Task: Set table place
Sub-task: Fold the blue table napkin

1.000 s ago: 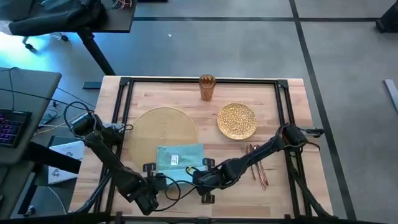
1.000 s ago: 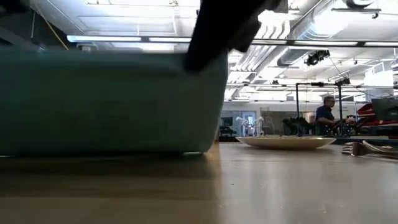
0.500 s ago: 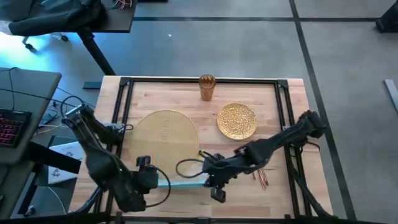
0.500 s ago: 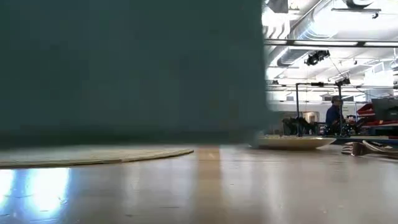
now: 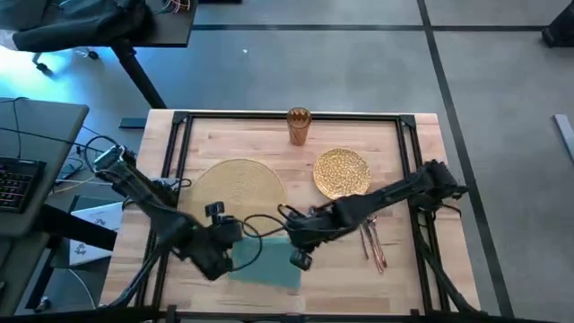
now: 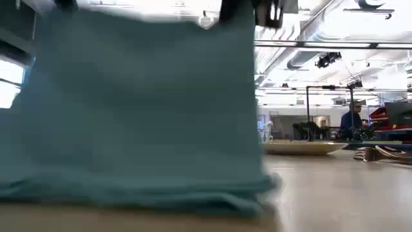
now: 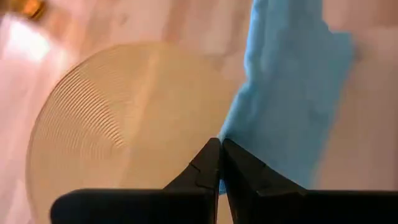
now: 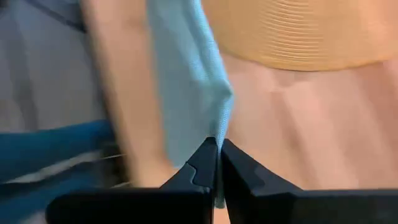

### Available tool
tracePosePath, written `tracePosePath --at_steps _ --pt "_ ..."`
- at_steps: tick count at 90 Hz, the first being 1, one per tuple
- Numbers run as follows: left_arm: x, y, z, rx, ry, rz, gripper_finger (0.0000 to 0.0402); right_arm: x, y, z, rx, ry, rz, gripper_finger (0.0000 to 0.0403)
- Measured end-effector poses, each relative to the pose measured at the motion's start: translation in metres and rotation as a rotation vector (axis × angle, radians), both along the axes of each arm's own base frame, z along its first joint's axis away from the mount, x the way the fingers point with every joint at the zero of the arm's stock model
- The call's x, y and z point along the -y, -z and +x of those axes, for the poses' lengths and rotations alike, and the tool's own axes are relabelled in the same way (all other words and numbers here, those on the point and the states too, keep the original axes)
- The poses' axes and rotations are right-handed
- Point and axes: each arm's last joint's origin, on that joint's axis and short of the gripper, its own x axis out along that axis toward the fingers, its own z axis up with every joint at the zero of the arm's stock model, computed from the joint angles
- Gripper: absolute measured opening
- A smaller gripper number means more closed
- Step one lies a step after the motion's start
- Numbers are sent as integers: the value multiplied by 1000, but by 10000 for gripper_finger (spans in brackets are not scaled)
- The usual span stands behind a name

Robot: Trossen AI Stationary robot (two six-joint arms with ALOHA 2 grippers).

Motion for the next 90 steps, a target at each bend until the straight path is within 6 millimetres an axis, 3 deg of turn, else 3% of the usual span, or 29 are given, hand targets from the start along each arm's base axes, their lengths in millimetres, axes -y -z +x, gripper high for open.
tracePosePath --at_steps 11,25,46,68,80,90 --pt "-18 24 1 -19 -90 79 0 15 21 8 -47 45 -151 0" --pt "-20 29 2 -67 -47 68 0 18 25 12 -41 15 -198 0" --pt "19 35 0 -41 123 -118 0 -18 29 4 -9 -118 -202 0" --pt "51 72 5 -67 153 -107 0 -58 72 11 13 -210 -207 0" --pt "60 91 9 -108 146 -131 1 -69 92 12 -10 -216 -200 0" --pt "61 93 9 -137 138 -183 4 -71 99 12 -33 -196 -187 1"
